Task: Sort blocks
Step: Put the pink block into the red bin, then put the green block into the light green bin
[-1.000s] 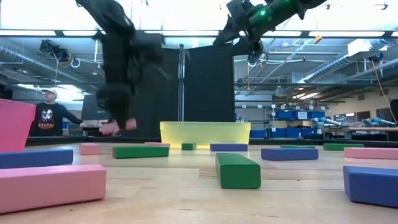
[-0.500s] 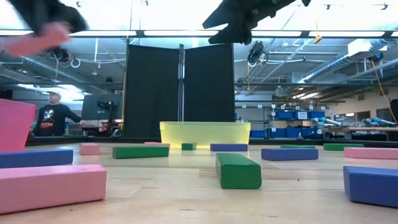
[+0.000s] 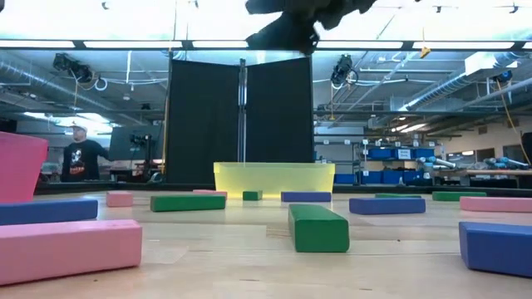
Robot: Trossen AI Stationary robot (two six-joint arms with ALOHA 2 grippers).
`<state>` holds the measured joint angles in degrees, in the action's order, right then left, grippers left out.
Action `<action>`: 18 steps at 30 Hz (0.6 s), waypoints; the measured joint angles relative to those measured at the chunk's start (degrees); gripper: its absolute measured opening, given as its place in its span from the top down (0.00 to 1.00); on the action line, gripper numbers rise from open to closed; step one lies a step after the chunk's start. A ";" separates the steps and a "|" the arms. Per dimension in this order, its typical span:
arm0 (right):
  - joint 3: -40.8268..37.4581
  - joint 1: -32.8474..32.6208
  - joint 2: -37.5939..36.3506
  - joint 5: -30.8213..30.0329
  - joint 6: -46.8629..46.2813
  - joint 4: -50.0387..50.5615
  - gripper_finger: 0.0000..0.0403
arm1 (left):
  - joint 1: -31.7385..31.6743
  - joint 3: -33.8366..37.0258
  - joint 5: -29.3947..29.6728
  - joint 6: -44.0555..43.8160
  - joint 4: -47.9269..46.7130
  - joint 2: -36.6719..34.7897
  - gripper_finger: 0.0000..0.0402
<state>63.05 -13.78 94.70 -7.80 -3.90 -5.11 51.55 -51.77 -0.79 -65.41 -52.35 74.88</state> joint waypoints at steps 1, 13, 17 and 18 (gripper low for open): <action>0.93 -0.41 2.19 0.06 0.06 -0.11 0.18 | 0.44 1.02 0.00 -1.20 2.00 0.23 0.74; 13.49 -1.99 19.49 0.03 1.37 2.62 0.14 | 3.02 -0.93 0.54 -0.81 3.47 1.15 0.17; 18.59 -0.42 25.02 0.61 2.99 7.51 0.14 | 3.01 -5.58 9.34 4.10 0.64 0.45 0.13; 19.92 0.10 26.51 1.16 3.58 9.42 0.14 | 2.91 -6.72 11.76 4.82 0.00 0.07 0.12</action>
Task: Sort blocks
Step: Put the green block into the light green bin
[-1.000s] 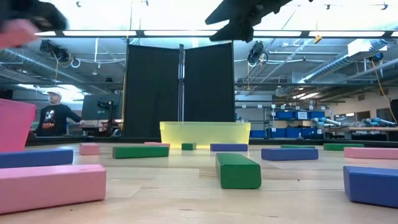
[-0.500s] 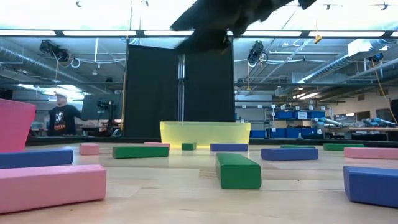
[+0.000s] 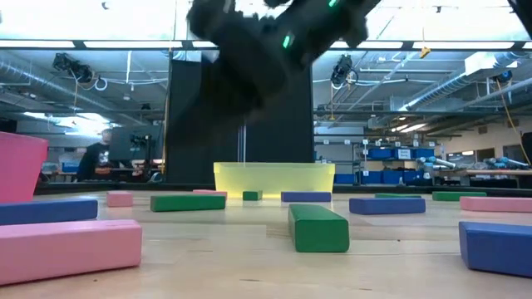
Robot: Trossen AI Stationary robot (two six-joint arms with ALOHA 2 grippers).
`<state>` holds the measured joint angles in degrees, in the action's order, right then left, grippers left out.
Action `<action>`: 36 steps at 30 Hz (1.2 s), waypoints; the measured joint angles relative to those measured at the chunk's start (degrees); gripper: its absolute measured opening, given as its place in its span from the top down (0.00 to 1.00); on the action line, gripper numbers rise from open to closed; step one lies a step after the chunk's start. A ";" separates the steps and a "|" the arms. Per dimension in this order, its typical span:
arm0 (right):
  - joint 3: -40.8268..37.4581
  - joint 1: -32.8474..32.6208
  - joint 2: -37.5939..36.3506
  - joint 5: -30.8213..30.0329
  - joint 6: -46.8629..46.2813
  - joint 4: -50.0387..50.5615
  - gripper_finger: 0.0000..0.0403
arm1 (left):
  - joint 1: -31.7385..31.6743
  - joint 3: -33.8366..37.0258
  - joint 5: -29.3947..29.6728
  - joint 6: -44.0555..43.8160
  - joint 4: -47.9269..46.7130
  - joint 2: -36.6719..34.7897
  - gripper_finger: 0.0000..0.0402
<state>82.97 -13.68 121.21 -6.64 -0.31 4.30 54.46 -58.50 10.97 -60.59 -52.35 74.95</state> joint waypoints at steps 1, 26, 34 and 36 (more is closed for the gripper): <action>1.40 0.43 1.48 0.20 0.53 1.74 0.14 | -0.02 -1.01 2.94 0.34 -0.87 -0.47 0.13; 6.87 7.05 8.24 6.58 0.75 16.17 0.67 | -14.52 -4.92 47.21 8.93 -5.04 -13.36 0.14; 6.43 6.23 5.25 5.08 0.69 18.73 0.72 | -24.37 -4.92 42.59 14.05 -5.02 -15.84 0.16; 6.21 5.64 3.46 4.77 0.62 20.93 0.72 | -27.07 -4.92 40.37 15.67 -4.97 -16.29 0.19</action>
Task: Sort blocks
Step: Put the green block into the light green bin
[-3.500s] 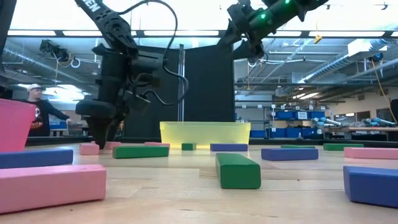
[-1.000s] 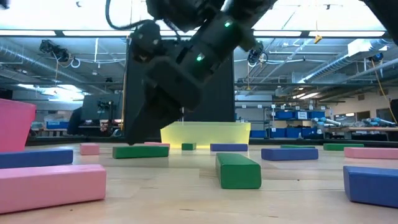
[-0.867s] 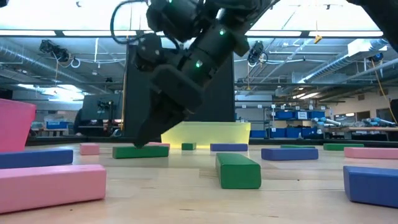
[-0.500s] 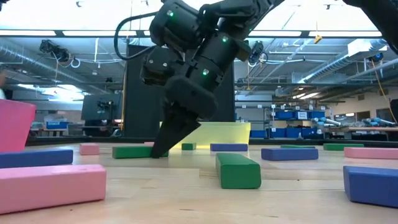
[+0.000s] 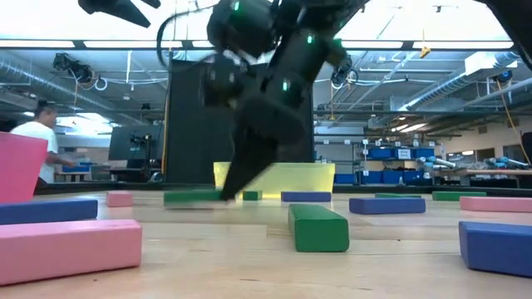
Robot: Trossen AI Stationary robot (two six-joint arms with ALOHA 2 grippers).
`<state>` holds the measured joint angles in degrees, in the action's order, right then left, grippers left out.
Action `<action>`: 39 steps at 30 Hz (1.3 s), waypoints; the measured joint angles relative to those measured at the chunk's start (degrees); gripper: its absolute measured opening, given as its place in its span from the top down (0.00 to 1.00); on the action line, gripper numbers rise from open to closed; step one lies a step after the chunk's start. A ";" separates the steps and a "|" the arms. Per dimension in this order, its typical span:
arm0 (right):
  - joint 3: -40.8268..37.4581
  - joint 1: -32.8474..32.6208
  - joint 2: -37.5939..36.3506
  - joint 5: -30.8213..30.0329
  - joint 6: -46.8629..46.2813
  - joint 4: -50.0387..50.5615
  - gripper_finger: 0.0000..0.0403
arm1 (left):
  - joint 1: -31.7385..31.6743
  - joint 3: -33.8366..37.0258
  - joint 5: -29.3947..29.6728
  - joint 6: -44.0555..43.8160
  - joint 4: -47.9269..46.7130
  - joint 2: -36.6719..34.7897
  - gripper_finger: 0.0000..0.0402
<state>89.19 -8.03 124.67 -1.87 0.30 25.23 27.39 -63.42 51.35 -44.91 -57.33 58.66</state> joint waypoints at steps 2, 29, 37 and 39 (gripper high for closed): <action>0.06 -0.92 -2.62 -0.70 -0.13 1.04 0.72 | -2.49 0.00 -1.84 1.77 0.06 -0.03 0.22; -20.99 -51.89 -45.67 -12.35 -91.34 45.59 0.72 | -29.82 0.06 -34.91 43.67 7.75 23.41 0.33; -27.28 -58.29 -40.08 -6.43 -107.21 45.07 0.61 | -30.02 -0.60 -36.87 53.05 8.49 35.24 0.33; -27.28 -58.39 -38.92 -6.45 -107.28 44.57 0.45 | -30.02 -2.06 -36.69 56.00 8.72 37.57 0.33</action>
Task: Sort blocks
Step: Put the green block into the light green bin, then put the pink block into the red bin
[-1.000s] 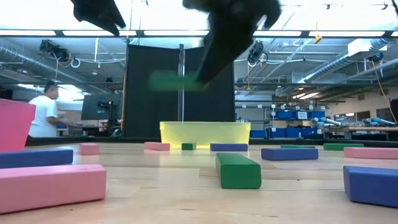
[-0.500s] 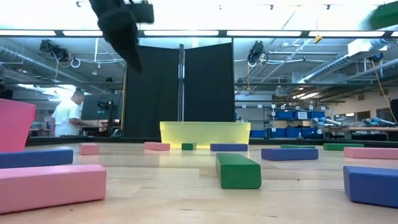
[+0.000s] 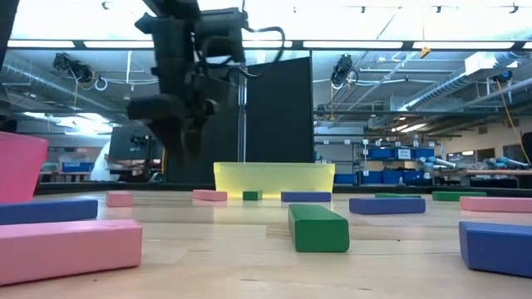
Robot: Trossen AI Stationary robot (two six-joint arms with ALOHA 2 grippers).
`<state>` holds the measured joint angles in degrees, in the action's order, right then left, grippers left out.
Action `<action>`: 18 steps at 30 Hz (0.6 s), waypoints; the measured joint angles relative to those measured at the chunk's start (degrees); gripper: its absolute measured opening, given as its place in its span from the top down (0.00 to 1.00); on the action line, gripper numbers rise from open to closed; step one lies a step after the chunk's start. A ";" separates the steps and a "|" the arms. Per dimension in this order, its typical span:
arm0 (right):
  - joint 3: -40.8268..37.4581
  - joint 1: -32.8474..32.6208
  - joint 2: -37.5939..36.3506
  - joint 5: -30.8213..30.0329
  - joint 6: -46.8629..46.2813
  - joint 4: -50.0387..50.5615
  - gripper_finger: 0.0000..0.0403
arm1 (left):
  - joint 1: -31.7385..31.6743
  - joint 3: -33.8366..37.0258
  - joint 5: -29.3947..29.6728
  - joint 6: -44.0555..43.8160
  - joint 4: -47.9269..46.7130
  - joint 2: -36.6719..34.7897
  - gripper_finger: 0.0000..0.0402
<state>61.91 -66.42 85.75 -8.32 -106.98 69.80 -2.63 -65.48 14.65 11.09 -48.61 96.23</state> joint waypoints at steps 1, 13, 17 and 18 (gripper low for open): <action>0.00 0.00 0.29 0.00 0.02 -0.14 0.38 | 0.00 -0.80 0.12 1.44 0.02 0.93 0.33; 0.00 0.12 0.25 -4.23 0.05 -2.95 0.10 | -0.68 -5.94 -1.33 17.47 2.13 8.49 0.33; 0.00 0.12 0.22 -5.35 0.50 -2.93 0.16 | -1.58 -6.09 0.74 17.56 3.33 11.48 0.33; 0.00 0.12 0.22 -5.70 0.53 -3.01 0.18 | -2.13 -6.09 1.01 17.52 3.82 11.94 0.33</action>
<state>61.91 -66.30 85.97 -14.01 -106.45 66.79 -4.76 -71.57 15.67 28.61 -44.80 108.18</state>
